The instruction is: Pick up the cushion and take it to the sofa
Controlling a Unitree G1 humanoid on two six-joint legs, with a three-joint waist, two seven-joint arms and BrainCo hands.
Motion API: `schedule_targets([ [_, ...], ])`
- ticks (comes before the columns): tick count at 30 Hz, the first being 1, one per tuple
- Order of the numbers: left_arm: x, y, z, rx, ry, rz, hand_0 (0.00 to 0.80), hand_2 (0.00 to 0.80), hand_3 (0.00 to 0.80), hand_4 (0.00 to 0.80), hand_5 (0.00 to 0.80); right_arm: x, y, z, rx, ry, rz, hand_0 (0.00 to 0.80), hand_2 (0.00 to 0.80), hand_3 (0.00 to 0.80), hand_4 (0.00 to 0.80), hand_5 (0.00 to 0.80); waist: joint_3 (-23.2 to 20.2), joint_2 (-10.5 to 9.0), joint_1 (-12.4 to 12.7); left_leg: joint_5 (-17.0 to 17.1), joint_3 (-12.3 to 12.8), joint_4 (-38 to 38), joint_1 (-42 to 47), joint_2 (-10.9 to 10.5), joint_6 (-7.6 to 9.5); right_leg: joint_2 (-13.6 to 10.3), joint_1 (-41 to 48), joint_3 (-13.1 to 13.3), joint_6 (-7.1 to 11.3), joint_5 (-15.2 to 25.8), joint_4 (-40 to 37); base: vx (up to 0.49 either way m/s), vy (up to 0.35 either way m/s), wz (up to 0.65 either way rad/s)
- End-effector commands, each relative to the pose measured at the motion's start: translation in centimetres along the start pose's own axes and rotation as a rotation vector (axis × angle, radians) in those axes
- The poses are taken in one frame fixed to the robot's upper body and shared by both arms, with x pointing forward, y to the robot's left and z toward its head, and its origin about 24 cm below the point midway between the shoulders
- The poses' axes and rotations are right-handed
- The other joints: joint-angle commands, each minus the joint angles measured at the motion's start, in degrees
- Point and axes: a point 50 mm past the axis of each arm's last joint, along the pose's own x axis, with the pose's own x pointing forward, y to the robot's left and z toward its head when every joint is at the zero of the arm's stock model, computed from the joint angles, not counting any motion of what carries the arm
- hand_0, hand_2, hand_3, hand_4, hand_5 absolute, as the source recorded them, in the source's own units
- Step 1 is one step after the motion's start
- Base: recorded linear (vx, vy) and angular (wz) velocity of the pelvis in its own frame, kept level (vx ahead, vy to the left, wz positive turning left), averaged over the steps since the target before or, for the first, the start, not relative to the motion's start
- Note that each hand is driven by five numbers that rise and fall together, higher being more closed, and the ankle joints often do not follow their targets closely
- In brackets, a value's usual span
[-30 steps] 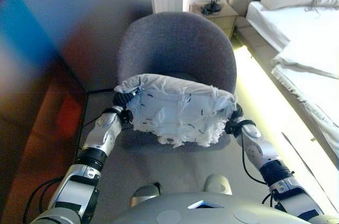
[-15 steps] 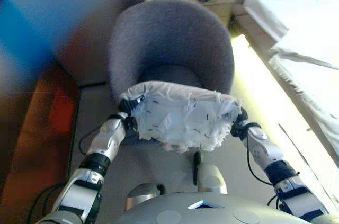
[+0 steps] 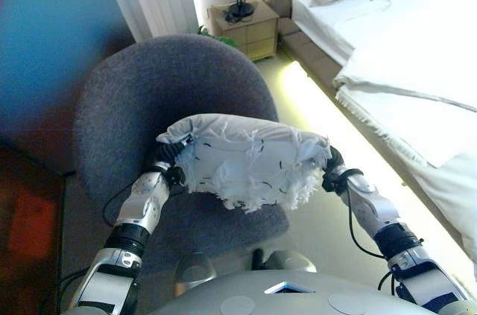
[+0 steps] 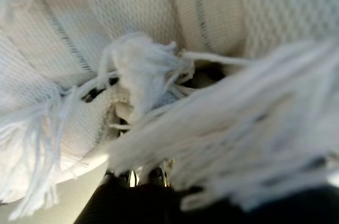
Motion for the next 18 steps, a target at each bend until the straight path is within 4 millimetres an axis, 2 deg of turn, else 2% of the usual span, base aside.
schedule_targets([
  [1, 0.6, -0.5, 5.1, -0.008, -0.217, -0.059, 0.8, 0.8, 0.8, 0.8, 0.8, 1.9, 3.6, 4.5, 0.072, -0.168, 0.116, 0.8, 0.8, 0.8, 0.8, 0.8, -1.6, 0.77, 2.5, 10.9, -1.4, -13.7, 0.5, -1.8, 2.13, -4.6, 1.9, 1.9, 9.29, -1.3, 1.1, 0.269, 0.197, 0.0],
  [4, 1.0, -0.7, 5.2, -0.023, -0.21, -0.065, 0.8, 0.8, 0.8, 0.8, 0.8, 2.3, 4.1, 4.3, 0.096, -0.148, 0.111, 0.8, 0.8, 0.8, 0.8, 0.8, -2.7, 2.11, 2.8, 10.2, -2.3, -24.5, 1.9, -2.2, 1.62, -5.0, 2.9, 2.1, 10.38, -2.7, 1.7, 0.226, 0.169, 0.15],
  [6, 1.2, -0.9, 5.0, -0.029, -0.205, -0.072, 0.8, 0.8, 0.8, 0.8, 0.8, 2.4, 4.1, 4.0, 0.103, -0.135, 0.102, 0.8, 0.8, 0.8, 0.8, 0.8, -3.3, 2.41, 3.0, 8.9, -1.8, -27.7, 3.0, -2.4, 1.62, -5.7, 3.9, 1.5, 11.04, -3.3, 1.6, 0.186, 0.133, -0.05],
  [8, 1.5, -1.1, 5.1, -0.026, -0.199, -0.084, 0.8, 0.8, 0.8, 0.8, 0.8, 2.5, 4.2, 3.7, 0.104, -0.127, 0.088, 0.8, 0.8, 0.8, 0.8, 0.8, -3.9, 2.85, 2.8, 6.3, -0.2, -30.6, 4.3, -3.0, 2.17, -6.7, 4.4, 0.4, 11.97, -4.2, 2.6, 0.167, 0.152, -0.1],
  [14, 1.9, -1.2, 5.6, 0.017, -0.209, -0.088, 0.8, 0.8, 0.8, 0.8, 0.8, 2.3, 4.3, 3.8, 0.122, -0.145, 0.082, 0.8, 0.8, 0.8, 0.8, 0.8, -4.0, 3.56, 2.5, 5.7, 0.7, -34.6, 6.2, -4.9, 3.57, -7.9, 3.4, -1.2, 13.66, -4.7, 5.0, 0.103, 0.157, -0.19],
  [16, 2.0, -1.5, 5.9, 0.037, -0.218, -0.113, 0.8, 0.8, 0.8, 0.8, 0.8, 2.4, 4.6, 4.0, 0.13, -0.166, 0.069, 0.8, 0.8, 0.8, 0.8, 0.8, -3.4, 3.33, 3.0, 4.7, 0.8, -34.0, 5.8, -6.1, 5.05, -9.7, 1.8, -1.8, 14.9, -3.6, 8.9, 0.048, 0.186, 0.13],
  [18, 2.0, -1.7, 6.4, 0.06, -0.236, -0.15, 0.8, 0.8, 0.8, 0.8, 0.8, 2.5, 4.7, 4.3, 0.141, -0.19, 0.059, 0.8, 0.8, 0.8, 0.8, 0.8, -2.7, 3.36, 3.7, 3.6, 0.5, -33.1, 5.3, -7.4, 6.61, -12.5, -0.8, -2.1, 15.1, -2.3, 16.6, 0.036, 0.22, 0.18],
])
